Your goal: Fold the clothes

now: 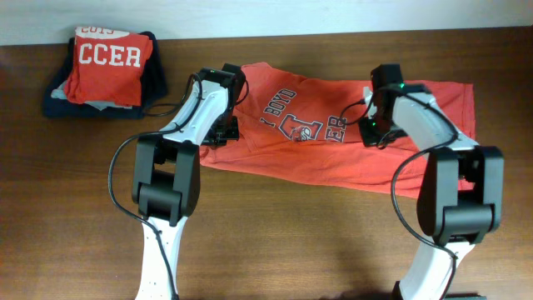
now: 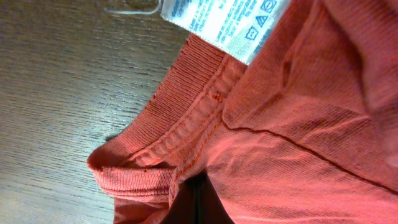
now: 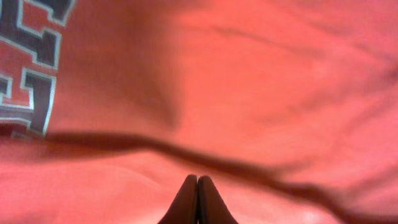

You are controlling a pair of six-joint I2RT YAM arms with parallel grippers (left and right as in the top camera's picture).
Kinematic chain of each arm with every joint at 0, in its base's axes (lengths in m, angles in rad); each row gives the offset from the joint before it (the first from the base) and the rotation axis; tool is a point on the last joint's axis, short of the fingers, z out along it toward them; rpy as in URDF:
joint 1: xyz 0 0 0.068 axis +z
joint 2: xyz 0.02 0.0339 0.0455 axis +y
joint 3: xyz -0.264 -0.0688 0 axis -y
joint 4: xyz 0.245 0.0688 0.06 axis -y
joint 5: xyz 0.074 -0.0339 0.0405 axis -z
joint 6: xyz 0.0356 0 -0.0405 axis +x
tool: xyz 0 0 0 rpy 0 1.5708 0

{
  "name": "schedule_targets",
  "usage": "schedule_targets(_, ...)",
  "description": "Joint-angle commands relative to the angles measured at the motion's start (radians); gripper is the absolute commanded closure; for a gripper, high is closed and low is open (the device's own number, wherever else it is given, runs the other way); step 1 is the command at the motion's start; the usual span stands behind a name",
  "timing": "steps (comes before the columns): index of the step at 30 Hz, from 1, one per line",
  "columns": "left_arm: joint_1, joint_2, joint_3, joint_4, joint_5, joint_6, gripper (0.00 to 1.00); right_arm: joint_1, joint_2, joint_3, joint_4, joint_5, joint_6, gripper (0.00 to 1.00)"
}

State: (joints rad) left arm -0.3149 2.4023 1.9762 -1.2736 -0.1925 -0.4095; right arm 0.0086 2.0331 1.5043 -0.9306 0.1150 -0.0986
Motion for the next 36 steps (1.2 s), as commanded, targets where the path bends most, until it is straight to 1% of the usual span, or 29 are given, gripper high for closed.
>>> schedule_targets(1,0.005,0.021,-0.012,-0.002,-0.018,-0.013,1.00,-0.056,-0.067,0.090,-0.164,0.029,0.114,0.96)
schedule_targets(6,0.005,0.021,-0.012,-0.001,-0.017,-0.013,0.99,-0.163,-0.063,0.071,-0.305,0.028,0.209,0.96)
schedule_targets(14,0.005,0.021,-0.012,0.001,-0.018,-0.013,1.00,-0.327,-0.061,0.020,-0.306,-0.014,0.212,0.96)
schedule_targets(21,0.005,0.021,-0.012,0.001,-0.018,-0.013,1.00,-0.366,-0.061,-0.032,-0.254,-0.013,0.211,0.96)
schedule_targets(26,0.005,0.021,-0.012,0.001,-0.018,-0.013,0.99,-0.388,-0.051,-0.100,-0.173,0.018,0.208,0.96)
schedule_targets(32,0.005,0.021,-0.012,0.002,-0.018,-0.013,0.99,-0.405,-0.045,-0.116,-0.115,0.022,0.208,0.96)
schedule_targets(36,0.005,0.021,-0.012,0.002,-0.018,-0.013,0.99,-0.404,-0.045,-0.116,-0.047,0.033,0.200,0.96)
